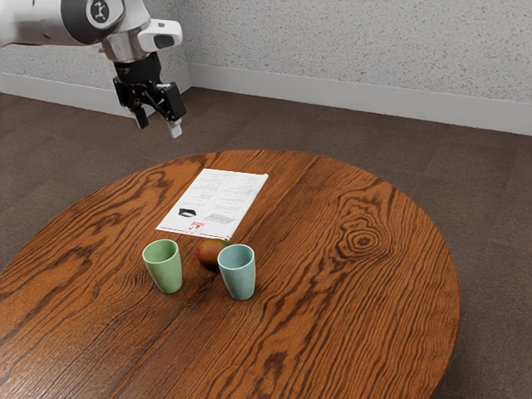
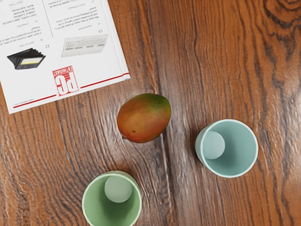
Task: Place the left cup onto the right cup
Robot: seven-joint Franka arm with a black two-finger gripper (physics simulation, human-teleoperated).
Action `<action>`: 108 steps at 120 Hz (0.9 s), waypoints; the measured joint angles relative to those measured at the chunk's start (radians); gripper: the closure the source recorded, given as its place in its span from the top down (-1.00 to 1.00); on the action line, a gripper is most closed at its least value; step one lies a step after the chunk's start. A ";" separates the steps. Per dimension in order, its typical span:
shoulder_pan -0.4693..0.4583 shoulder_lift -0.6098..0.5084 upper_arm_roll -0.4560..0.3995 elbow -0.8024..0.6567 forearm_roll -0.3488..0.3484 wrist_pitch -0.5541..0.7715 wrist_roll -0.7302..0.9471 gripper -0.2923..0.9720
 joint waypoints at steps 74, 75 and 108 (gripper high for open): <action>-0.001 -0.087 0.001 -0.214 -0.012 0.023 -0.017 0.54; -0.001 -0.088 0.001 -0.220 -0.012 0.025 -0.018 0.54; 0.007 -0.092 0.001 -0.423 -0.020 0.162 -0.072 0.54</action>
